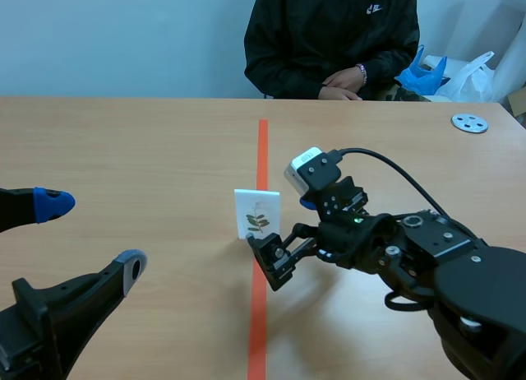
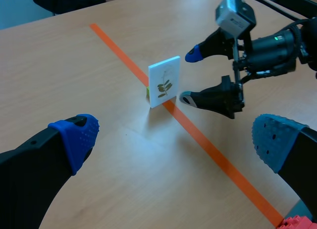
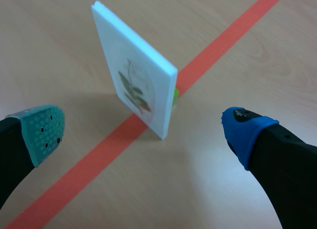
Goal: Sort the leaf by its shape. The table is split by an orange tape line. A compound leaf with several leaflets goes to the left side, a simple leaf with one blade goes to the right side. Return to the home posture when a red brick is placed on the table.
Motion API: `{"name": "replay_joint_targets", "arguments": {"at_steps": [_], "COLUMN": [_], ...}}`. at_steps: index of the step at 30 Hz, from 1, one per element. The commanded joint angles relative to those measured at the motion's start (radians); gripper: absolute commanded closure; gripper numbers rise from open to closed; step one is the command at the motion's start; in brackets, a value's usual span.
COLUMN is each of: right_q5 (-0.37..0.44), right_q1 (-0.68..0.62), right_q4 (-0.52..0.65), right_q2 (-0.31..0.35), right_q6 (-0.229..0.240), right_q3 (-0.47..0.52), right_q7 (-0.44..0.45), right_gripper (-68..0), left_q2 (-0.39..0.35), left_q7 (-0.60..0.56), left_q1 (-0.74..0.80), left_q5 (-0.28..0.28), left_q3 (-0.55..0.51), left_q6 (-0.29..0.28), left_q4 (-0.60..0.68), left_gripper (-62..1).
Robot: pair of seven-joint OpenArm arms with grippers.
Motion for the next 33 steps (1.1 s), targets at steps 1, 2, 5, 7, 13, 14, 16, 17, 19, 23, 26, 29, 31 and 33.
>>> {"name": "replay_joint_targets", "arguments": {"at_steps": [1,2,5,7,13,14,16,17,19,23,26,29,31,33], "right_q5": [-0.002,-0.009,-0.032,-0.043,-0.066,-0.068,-0.077,-0.077,-0.077,-0.077,-0.077,-0.077,-0.077,-0.077], "right_q1": [0.035,0.048,0.080,0.098,0.113,0.112,0.107,0.104,0.098,0.091,0.091,0.091,0.091,0.091], "right_q4": [-0.006,-0.023,-0.067,-0.092,-0.110,-0.110,-0.110,-0.110,-0.110,-0.110,-0.110,-0.110,-0.110,-0.109], "right_q2": [-0.011,-0.022,-0.050,-0.066,-0.079,-0.079,-0.079,-0.078,-0.076,-0.074,-0.074,-0.074,-0.074,-0.074], "right_q6": [0.000,0.001,-0.003,-0.003,-0.018,-0.018,-0.018,-0.018,-0.015,-0.014,-0.015,-0.015,-0.015,-0.015], "right_q3": [0.000,-0.003,-0.017,-0.031,-0.072,-0.074,-0.074,-0.074,-0.073,-0.073,-0.073,-0.073,-0.073,-0.073], "right_q7": [0.024,0.032,0.050,0.051,0.058,0.057,0.058,0.057,0.058,0.061,0.061,0.061,0.061,0.061], "right_gripper": [-67.9,-67.7,-67.7,-67.4,-49.6,-47.9,-43.2,-40.2,-34.6,-26.8,-21.1,-12.8,-6.5,-2.9], "left_q2": [0.007,0.007,0.007,0.007,0.007,0.007,0.007,0.007,0.007,0.007,0.007,0.007,0.007,0.007], "left_q7": [-0.018,-0.018,-0.019,-0.020,-0.021,-0.020,-0.020,-0.020,-0.021,-0.021,-0.021,-0.021,-0.021,-0.021], "left_q1": [0.000,0.000,0.000,-0.001,-0.003,-0.003,-0.003,-0.003,-0.003,-0.003,-0.003,-0.003,-0.003,-0.003], "left_q5": [-0.006,-0.006,-0.006,-0.006,-0.006,-0.006,-0.006,-0.006,-0.006,-0.006,-0.006,-0.006,-0.006,-0.006], "left_q3": [-0.005,-0.005,-0.005,-0.005,-0.005,-0.005,-0.005,-0.005,-0.005,-0.005,-0.005,-0.005,-0.005,-0.005], "left_q6": [-0.003,-0.003,-0.003,-0.003,-0.003,-0.003,-0.003,-0.003,-0.003,-0.003,-0.003,-0.003,-0.003,-0.003], "left_q4": [0.007,0.007,0.007,0.007,0.007,0.007,0.007,0.007,0.007,0.007,0.007,0.007,0.007,0.007], "left_gripper": [-62.3,-62.3,-62.3,-62.3,-62.3,-62.3,-62.3,-62.3,-62.3,-62.3,-62.3,-62.3,-62.3,-62.3]}}
